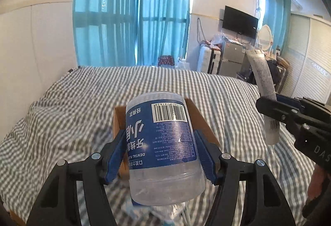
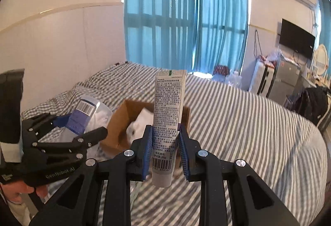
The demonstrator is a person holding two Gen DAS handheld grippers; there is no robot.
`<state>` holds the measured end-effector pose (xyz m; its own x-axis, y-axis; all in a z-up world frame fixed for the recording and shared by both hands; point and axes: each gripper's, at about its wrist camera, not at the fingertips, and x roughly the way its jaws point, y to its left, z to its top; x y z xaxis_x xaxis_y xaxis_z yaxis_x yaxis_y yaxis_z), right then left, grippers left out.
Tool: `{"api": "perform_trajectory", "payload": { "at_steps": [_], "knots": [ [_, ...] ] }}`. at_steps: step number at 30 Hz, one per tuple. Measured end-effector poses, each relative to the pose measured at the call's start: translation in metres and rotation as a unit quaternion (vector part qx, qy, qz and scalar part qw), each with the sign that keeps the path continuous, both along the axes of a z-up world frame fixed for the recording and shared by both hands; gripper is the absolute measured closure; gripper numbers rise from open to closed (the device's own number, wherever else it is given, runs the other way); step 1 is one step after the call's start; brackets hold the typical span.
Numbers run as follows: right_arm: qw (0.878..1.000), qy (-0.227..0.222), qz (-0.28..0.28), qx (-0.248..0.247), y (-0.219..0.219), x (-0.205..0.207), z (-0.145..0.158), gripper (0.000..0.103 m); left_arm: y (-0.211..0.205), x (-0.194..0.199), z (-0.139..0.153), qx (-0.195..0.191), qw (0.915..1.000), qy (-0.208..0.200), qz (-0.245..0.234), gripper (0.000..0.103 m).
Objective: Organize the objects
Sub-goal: 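Carry the jar and tube over the box and release both inside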
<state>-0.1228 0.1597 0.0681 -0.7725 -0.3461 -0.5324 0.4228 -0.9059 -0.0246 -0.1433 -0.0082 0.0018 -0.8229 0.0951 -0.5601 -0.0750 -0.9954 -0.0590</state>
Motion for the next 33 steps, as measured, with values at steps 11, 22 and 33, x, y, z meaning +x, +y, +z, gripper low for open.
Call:
{"api": "perform_trajectory", "payload": {
  "at_steps": [11,22,33],
  "knots": [
    [1.0,-0.001,0.014,0.015,-0.036,-0.099,0.01,0.079,-0.015,-0.086,-0.007,0.003,1.0,-0.001,0.005,0.036],
    [0.996,-0.081,0.022,0.019,-0.061,-0.181,-0.066,0.079,-0.01,-0.136,-0.072,-0.019,0.9976,-0.066,-0.002,0.036],
    [0.994,-0.102,0.021,0.029,-0.058,-0.196,-0.091,0.078,-0.002,-0.147,-0.087,-0.044,0.9957,-0.082,-0.01,0.036]
  ]
}}
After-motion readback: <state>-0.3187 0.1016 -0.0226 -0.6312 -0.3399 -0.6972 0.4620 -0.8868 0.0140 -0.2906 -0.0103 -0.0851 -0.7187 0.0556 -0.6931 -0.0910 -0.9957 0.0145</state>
